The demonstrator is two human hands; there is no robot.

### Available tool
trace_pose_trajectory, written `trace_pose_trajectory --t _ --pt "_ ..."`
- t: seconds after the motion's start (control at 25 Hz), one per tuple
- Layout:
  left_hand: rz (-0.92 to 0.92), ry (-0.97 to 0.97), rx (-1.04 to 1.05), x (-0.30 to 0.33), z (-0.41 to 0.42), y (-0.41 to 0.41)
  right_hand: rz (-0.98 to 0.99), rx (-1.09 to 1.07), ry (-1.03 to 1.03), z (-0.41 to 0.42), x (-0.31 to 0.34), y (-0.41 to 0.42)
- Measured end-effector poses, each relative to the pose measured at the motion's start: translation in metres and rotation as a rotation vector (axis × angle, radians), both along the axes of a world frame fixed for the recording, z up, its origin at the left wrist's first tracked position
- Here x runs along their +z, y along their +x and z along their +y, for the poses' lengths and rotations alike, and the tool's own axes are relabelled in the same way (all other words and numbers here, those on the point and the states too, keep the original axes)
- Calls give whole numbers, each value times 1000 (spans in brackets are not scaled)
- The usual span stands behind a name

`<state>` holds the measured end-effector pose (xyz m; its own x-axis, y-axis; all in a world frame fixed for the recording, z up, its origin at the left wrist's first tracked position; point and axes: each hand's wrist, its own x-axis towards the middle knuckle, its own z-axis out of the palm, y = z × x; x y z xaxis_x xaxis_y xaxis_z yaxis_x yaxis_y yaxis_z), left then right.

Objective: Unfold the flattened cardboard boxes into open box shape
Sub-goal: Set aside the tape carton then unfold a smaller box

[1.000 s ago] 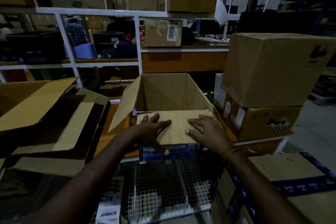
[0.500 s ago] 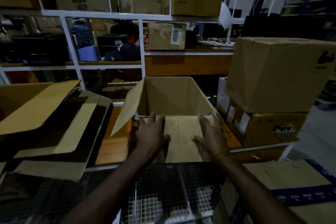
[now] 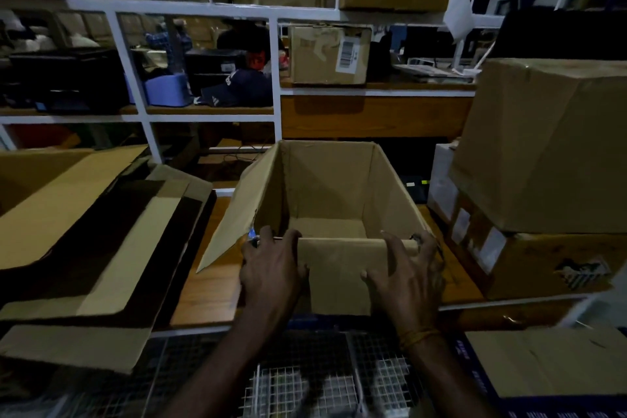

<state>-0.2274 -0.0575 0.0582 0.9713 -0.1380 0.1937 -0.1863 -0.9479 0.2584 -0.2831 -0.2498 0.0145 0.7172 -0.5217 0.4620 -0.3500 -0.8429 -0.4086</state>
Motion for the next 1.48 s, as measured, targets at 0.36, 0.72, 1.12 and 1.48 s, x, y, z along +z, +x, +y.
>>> trace_pose_trajectory --t 0.36,0.72,1.12,1.48 --pt "-123 -148 4 -17 22 28 56 2 -21 6 -4 19" --pt "-271 -303 -147 -37 40 54 -120 31 108 39 -8 35" --pt "-422 -509 -344 -40 118 65 -282 -127 126 137 -4 23" --pt "-423 -669 -389 -14 182 42 -384 -212 37 217 38 -15"
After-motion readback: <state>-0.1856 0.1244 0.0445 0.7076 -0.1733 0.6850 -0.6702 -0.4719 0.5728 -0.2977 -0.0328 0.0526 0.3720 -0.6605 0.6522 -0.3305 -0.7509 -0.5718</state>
